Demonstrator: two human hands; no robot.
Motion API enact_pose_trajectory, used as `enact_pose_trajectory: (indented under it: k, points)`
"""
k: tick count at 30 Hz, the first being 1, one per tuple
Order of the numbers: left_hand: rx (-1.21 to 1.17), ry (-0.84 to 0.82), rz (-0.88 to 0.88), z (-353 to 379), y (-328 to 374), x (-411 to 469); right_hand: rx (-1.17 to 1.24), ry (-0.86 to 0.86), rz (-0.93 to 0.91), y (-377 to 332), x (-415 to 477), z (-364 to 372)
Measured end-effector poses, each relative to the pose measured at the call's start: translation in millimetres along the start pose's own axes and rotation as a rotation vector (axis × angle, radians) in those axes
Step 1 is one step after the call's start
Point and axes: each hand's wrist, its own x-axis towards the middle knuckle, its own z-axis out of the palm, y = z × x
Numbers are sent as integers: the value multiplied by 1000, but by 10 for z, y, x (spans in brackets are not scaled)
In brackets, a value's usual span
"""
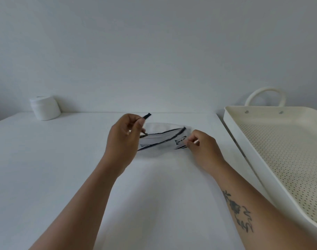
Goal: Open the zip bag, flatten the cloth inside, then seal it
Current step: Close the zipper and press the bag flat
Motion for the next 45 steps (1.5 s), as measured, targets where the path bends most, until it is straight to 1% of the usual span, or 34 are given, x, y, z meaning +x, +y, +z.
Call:
enact_pose_trajectory:
  k: [2, 7, 12, 15, 18, 20, 23, 27, 29, 32, 34, 37, 40, 43, 45]
  points:
    - [37, 19, 0, -42, -17, 24, 48, -15, -12, 4, 6, -22]
    - [57, -82, 20, 55, -15, -57, 44, -68, -69, -47, -26, 35]
    - [31, -46, 32, 34, 10, -53, 91, -72, -33, -6, -7, 35]
    - [32, -159, 33, -11, 9, -50, 136, -54, 9, -16, -1, 34]
    - [126, -279, 110, 4, 6, -112, 154, -29, 15, -26, 3, 38]
    - [191, -306, 193, 35, 12, -155, 170, -25, 23, -32, -3, 49]
    - [265, -315, 286, 105, 28, -173, 190, -35, 24, -29, -7, 51]
    - [264, -264, 327, 169, 13, -171, 187, -45, 16, -22, -10, 58]
    - [210, -244, 295, 169, 6, -167, 159, -67, -27, -37, -16, 53]
    - [118, -238, 205, 159, -9, -144, 87, -152, -192, -114, -61, 47]
    - [50, -233, 155, 154, -21, -130, 154, -198, -252, -220, -105, 61]
    - [-41, -218, 71, 128, -40, -96, 311, -225, -232, -348, -138, 91]
    - [-131, -242, -21, 100, -65, -65, 351, -185, -259, -405, -161, 90]
    - [-140, -274, -80, 112, -99, -67, 372, -179, -188, -399, -184, 109]
    - [-132, -290, -104, 129, -116, -77, 379, -179, -174, -395, -192, 128]
